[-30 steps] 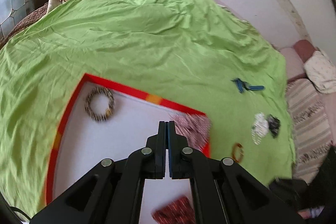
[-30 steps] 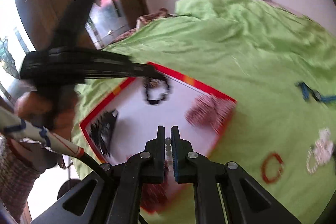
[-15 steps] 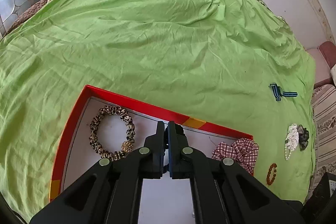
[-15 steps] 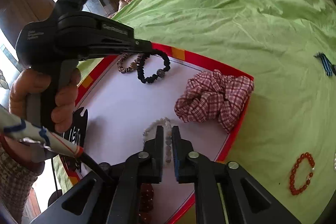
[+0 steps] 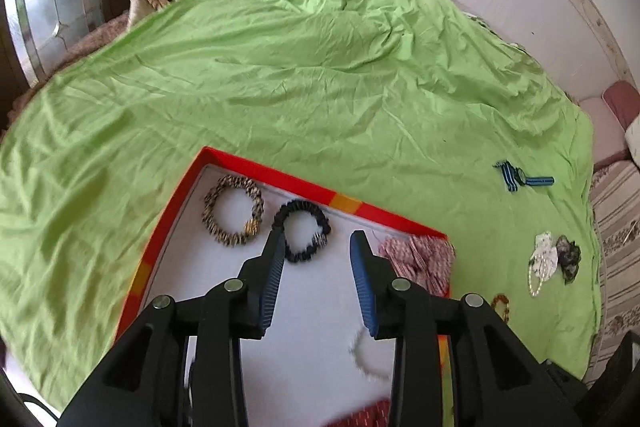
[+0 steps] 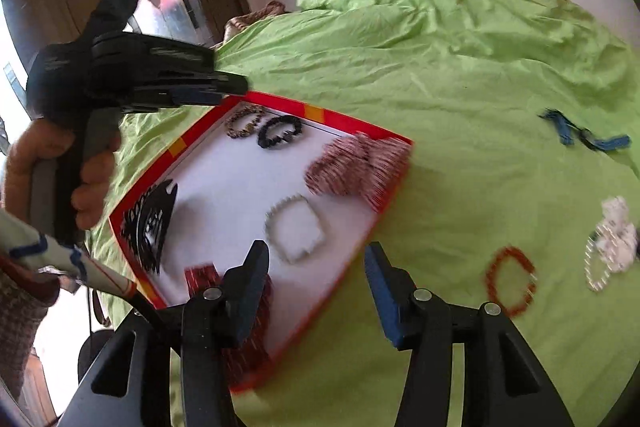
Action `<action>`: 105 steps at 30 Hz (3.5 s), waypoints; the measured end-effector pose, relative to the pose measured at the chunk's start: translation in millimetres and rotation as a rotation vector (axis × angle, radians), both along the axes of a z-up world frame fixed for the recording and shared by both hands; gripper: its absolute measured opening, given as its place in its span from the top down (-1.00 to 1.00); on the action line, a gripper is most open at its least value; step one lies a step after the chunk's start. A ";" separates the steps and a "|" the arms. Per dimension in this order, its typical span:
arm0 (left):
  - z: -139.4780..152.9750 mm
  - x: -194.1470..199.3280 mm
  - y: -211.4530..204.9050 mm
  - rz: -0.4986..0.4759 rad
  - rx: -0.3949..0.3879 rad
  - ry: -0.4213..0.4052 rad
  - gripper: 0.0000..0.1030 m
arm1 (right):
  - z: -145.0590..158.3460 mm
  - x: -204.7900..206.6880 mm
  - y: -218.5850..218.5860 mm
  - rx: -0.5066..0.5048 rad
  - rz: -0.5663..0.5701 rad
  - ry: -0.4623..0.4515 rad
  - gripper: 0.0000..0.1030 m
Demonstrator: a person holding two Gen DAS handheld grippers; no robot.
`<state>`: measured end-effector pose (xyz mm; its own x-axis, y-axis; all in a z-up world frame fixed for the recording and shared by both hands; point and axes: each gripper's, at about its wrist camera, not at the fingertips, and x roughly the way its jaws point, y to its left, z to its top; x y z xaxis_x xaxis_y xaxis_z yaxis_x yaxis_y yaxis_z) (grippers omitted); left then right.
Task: Organize jewelry
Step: 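Move both tools back over the red bead bracelet and pearl bracelet, then grasp the red bead bracelet with the left tool while the right tool grasps the pearl bracelet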
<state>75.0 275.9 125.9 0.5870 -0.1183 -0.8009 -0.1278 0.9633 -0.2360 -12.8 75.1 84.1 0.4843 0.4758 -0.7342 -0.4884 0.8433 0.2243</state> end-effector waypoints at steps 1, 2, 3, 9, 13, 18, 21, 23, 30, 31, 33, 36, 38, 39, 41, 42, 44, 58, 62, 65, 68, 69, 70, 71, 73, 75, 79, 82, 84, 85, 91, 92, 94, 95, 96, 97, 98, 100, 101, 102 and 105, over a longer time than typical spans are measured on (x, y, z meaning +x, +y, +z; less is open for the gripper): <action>3.5 -7.3 -3.4 -0.001 0.014 -0.005 0.34 | 0.3 -4.5 -7.8 0.003 -0.011 0.003 -0.05; 8.1 -15.8 -9.3 -0.004 0.032 -0.010 0.33 | -0.7 -10.3 -19.2 0.008 -0.027 0.009 -0.05; 12.8 -24.8 -15.8 -0.009 0.046 -0.019 0.28 | -1.7 -14.1 -27.6 0.011 -0.040 0.015 -0.05; 34.3 -72.3 -69.6 -0.078 0.103 -0.084 0.10 | -11.5 -38.2 -83.9 0.027 -0.137 0.043 -0.05; 41.3 -97.3 -115.8 -0.151 0.118 -0.109 0.06 | -17.2 -55.0 -119.2 0.040 -0.200 0.057 -0.05; 38.6 -121.3 -163.0 -0.219 0.126 -0.108 0.05 | -28.0 -74.3 -165.9 0.065 -0.289 0.080 -0.05; 34.2 -134.7 -185.8 -0.246 0.109 -0.104 0.04 | -36.4 -83.0 -194.0 0.080 -0.347 0.099 -0.05; 30.1 -139.6 -194.9 -0.254 0.099 -0.095 0.04 | -40.1 -87.6 -208.7 0.088 -0.375 0.107 -0.05; 7.7 -145.4 -217.0 -0.255 0.137 -0.043 0.03 | -52.7 -101.2 -255.4 0.114 -0.469 0.114 -0.05; 5.8 -144.4 -217.8 -0.251 0.143 -0.038 0.03 | -54.1 -101.5 -259.6 0.116 -0.478 0.118 -0.05; 0.0 -141.0 -220.4 -0.240 0.153 -0.025 0.03 | -57.9 -101.8 -269.7 0.125 -0.497 0.125 -0.05; -7.6 -132.9 -223.4 -0.236 0.152 -0.010 0.03 | -60.9 -100.4 -280.4 0.137 -0.516 0.127 -0.05; -12.9 -126.6 -225.7 -0.234 0.146 0.002 0.03 | -62.2 -98.2 -285.6 0.140 -0.522 0.127 -0.05; -15.9 -123.3 -227.5 -0.231 0.142 0.006 0.03 | -63.0 -95.7 -287.7 0.139 -0.523 0.128 -0.05; -23.6 -115.0 -231.0 -0.230 0.131 0.016 0.03 | -64.8 -89.6 -290.3 0.138 -0.526 0.131 -0.05; -28.8 -108.8 -233.0 -0.230 0.124 0.026 0.03 | -65.7 -86.5 -291.2 0.139 -0.526 0.133 -0.05; -37.0 -98.0 -236.9 -0.229 0.115 0.042 0.03 | -66.5 -76.9 -292.7 0.140 -0.525 0.137 -0.05; -97.5 -8.1 -260.1 -0.259 0.073 0.117 0.06 | -76.8 48.4 -285.0 0.154 -0.514 0.154 -0.05; -108.0 3.5 -261.5 -0.274 0.064 0.126 0.12 | -84.9 72.3 -278.5 0.141 -0.516 0.167 -0.05; -112.2 7.0 -263.5 -0.286 0.070 0.119 0.12 | -89.8 84.2 -275.5 0.139 -0.533 0.169 -0.01; -114.8 8.9 -268.0 -0.291 0.084 0.109 0.13 | -93.5 95.3 -273.3 0.120 -0.557 0.163 0.16; -115.5 9.0 -270.0 -0.291 0.092 0.105 0.13 | -94.2 97.9 -272.8 0.112 -0.565 0.162 0.23; -115.7 8.9 -272.0 -0.292 0.102 0.101 0.24 | -94.8 100.2 -272.0 0.098 -0.572 0.161 0.41; -115.5 8.3 -274.2 -0.296 0.114 0.098 0.36 | -95.2 102.3 -270.8 0.081 -0.576 0.158 0.60; -113.4 7.4 -277.8 -0.309 0.126 0.096 0.78 | -94.6 102.8 -270.9 0.068 -0.572 0.155 0.77; -107.6 5.0 -278.1 -0.316 0.114 0.096 0.86 | -91.1 98.0 -274.7 0.090 -0.562 0.165 0.78; -92.1 -5.3 -276.8 -0.324 0.072 0.082 0.86 | -78.1 78.4 -283.5 0.135 -0.563 0.156 0.79; -74.6 -19.1 -276.1 -0.331 0.042 0.058 0.86 | -65.1 57.9 -287.7 0.142 -0.561 0.136 0.79; -63.4 -28.9 -274.3 -0.335 0.018 0.041 0.86 | -55.1 41.2 -290.9 0.142 -0.561 0.116 0.79; -58.8 -33.0 -274.0 -0.336 0.011 0.034 0.86 | -50.7 34.1 -291.7 0.141 -0.560 0.107 0.79; -28.9 -63.8 -272.5 -0.351 -0.020 -0.008 0.86 | -25.6 -13.2 -298.2 0.145 -0.571 0.057 0.79; -25.1 -68.3 -272.3 -0.352 -0.018 -0.013 0.86 | -22.0 -20.1 -298.8 0.146 -0.576 0.051 0.79; -17.9 -77.2 -271.9 -0.359 -0.018 -0.021 0.86 | -17.6 -29.5 -299.5 0.151 -0.580 0.046 0.79; -13.6 -82.4 -272.0 -0.363 -0.014 -0.029 0.86 | -14.3 -36.2 -299.2 0.153 -0.579 0.042 0.79; -10.3 -86.9 -272.1 -0.367 -0.006 -0.038 0.86 | -12.3 -40.1 -298.4 0.150 -0.580 0.038 0.79; -5.6 -93.7 -272.1 -0.370 0.007 -0.050 0.86 | -9.5 -46.6 -297.4 0.144 -0.580 0.030 0.79; -2.8 -98.4 -271.8 -0.372 0.015 -0.057 0.86 | -6.9 -51.7 -296.1 0.139 -0.580 0.024 0.79; 3.3 -109.3 -270.6 -0.378 0.030 -0.071 0.86 | -4.0 -60.7 -295.3 0.137 -0.577 0.021 0.79; 7.0 -116.1 -270.0 -0.379 0.042 -0.082 0.86 | -2.4 -64.9 -295.0 0.136 -0.576 0.018 0.79; 9.5 -120.8 -269.5 -0.378 0.051 -0.091 0.86 | -0.2 -70.5 -294.1 0.133 -0.577 0.009 0.79; 17.6 -140.7 -267.5 -0.378 0.086 -0.128 0.86 | 3.6 -85.6 -291.6 0.120 -0.580 -0.006 0.79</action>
